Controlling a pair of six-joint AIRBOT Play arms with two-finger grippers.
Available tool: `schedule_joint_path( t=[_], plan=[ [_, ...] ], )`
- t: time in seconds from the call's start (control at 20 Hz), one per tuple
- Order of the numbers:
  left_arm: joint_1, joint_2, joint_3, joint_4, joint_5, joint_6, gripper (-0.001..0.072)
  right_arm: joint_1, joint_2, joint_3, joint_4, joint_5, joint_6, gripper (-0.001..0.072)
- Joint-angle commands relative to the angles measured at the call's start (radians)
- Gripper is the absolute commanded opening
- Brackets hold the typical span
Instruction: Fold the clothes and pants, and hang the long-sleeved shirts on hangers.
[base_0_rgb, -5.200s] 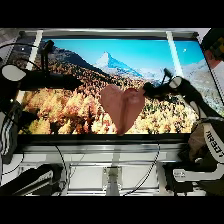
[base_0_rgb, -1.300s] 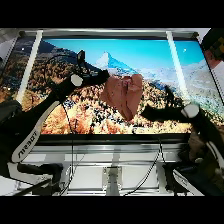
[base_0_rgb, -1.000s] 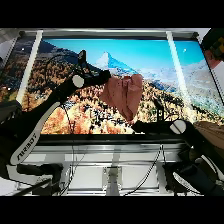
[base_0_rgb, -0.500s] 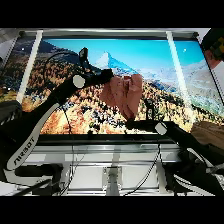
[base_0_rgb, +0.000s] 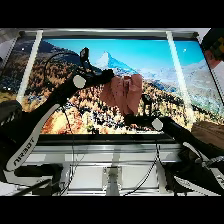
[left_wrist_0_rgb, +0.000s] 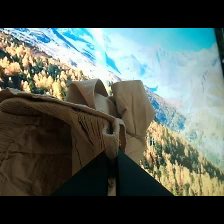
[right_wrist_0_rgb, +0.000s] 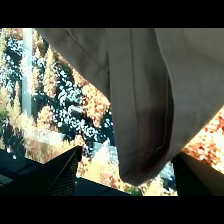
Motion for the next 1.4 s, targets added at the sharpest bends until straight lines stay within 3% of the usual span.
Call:
schedule_joint_path(
  t=[0.0, 0.15, 0.25, 0.35, 0.45, 0.65, 0.75, 0.85, 0.95, 1.05, 1.15, 1.35],
  plan=[
    [-0.001, 0.002, 0.001, 0.000, 0.000, 0.000, 0.0014, -0.004, -0.005, 0.004, -0.039, 0.033, 0.000, 0.0571],
    [-0.001, 0.003, 0.001, 0.000, 0.000, 0.000, 0.0014, -0.034, -0.005, 0.004, -0.061, 0.067, 0.004, 0.0523],
    [-0.001, 0.003, 0.001, 0.000, 0.000, 0.001, 0.0014, -0.066, -0.005, 0.004, -0.061, 0.079, 0.004, 0.0322],
    [-0.001, 0.003, 0.001, 0.000, 0.000, 0.000, 0.0014, -0.094, -0.005, 0.004, -0.060, 0.101, 0.004, 0.0257],
    [-0.001, 0.003, 0.001, 0.000, 0.000, 0.000, 0.0015, -0.101, -0.005, 0.004, -0.060, 0.111, 0.003, 0.0017],
    [0.002, 0.003, 0.001, -0.033, 0.003, 0.000, 0.0015, -0.101, 0.004, 0.030, 0.000, 0.119, 0.003, 0.0011],
    [0.025, 0.018, 0.003, -0.020, 0.004, 0.072, 0.0014, -0.118, 0.048, 0.109, 0.048, 0.155, 0.004, 0.0010],
    [0.073, 0.074, 0.022, -0.022, 0.003, 0.087, 0.0013, -0.206, 0.106, 0.216, 0.063, 0.216, 0.004, 0.0010],
    [0.138, 0.137, 0.073, -0.022, -0.071, 0.087, 0.0013, -0.356, 0.132, 0.311, 0.134, 0.253, 0.003, 0.0009],
    [0.183, 0.169, 0.150, -0.022, -0.195, 0.088, 0.0012, -0.484, 0.126, 0.394, 0.298, 0.262, -0.008, 0.0009],
    [0.187, 0.181, 0.245, -0.022, -0.223, 0.101, 0.0013, -0.535, 0.118, 0.462, 0.401, 0.207, -0.010, 0.0010],
    [0.167, 0.180, 0.441, -0.058, -0.242, 0.101, 0.0013, -0.542, 0.100, 0.574, 0.465, 0.074, 0.031, 0.0011]
  ],
)
